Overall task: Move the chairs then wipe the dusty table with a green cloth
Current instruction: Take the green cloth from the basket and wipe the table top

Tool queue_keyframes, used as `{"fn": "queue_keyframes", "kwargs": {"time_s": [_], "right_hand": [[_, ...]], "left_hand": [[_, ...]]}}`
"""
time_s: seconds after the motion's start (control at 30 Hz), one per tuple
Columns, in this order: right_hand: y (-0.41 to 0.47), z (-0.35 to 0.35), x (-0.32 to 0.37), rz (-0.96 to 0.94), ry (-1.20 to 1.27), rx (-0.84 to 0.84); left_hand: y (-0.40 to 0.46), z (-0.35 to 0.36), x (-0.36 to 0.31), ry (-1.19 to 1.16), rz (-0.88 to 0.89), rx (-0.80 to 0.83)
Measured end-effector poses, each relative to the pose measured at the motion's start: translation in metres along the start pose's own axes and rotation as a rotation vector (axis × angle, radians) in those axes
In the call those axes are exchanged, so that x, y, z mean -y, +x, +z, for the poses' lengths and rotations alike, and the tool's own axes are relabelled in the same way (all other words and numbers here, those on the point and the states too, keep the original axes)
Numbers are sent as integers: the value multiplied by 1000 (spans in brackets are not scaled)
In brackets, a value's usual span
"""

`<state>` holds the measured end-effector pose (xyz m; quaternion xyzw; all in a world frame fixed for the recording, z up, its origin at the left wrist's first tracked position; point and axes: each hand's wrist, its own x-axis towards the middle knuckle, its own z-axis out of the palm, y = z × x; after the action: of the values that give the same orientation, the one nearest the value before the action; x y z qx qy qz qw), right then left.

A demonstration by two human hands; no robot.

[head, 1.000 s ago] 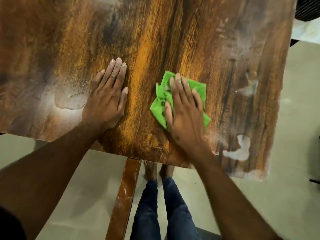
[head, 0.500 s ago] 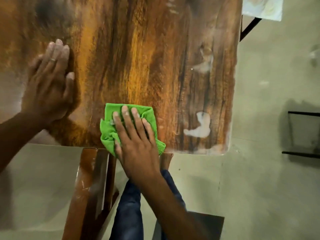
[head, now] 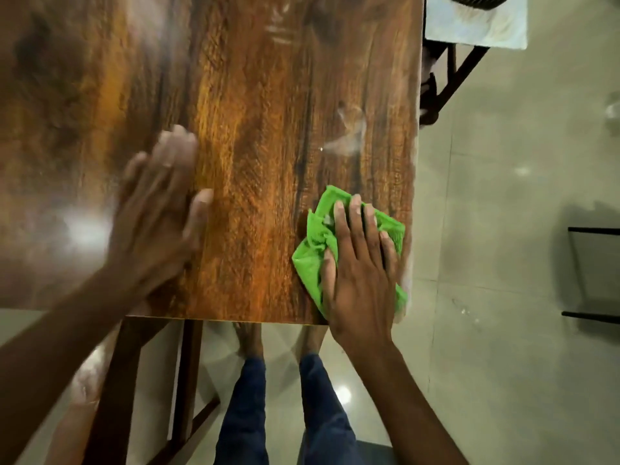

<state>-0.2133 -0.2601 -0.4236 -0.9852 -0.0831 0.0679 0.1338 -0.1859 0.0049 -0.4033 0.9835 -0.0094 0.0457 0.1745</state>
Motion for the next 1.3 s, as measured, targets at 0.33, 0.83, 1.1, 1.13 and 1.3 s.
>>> {"fn": "queue_keyframes", "kwargs": {"time_s": [0.33,0.83,1.1,1.13,1.3], "right_hand": [[190,-7,-14,-190,-22,-82],[27,2,-23,-129,-79,32],[258,-1,27,-248,-62,-111],[282,-2,39,-297,-58,-109],[404,-15,68,-332,-33,-95]], "left_hand": [[54,68,-64,101,-24,85],[57,67,-68,210,-35,104],[57,72,-65,178,-31,101],[57,71,-65,166,-34,94],[59,69,-65,153,-31,60]]}}
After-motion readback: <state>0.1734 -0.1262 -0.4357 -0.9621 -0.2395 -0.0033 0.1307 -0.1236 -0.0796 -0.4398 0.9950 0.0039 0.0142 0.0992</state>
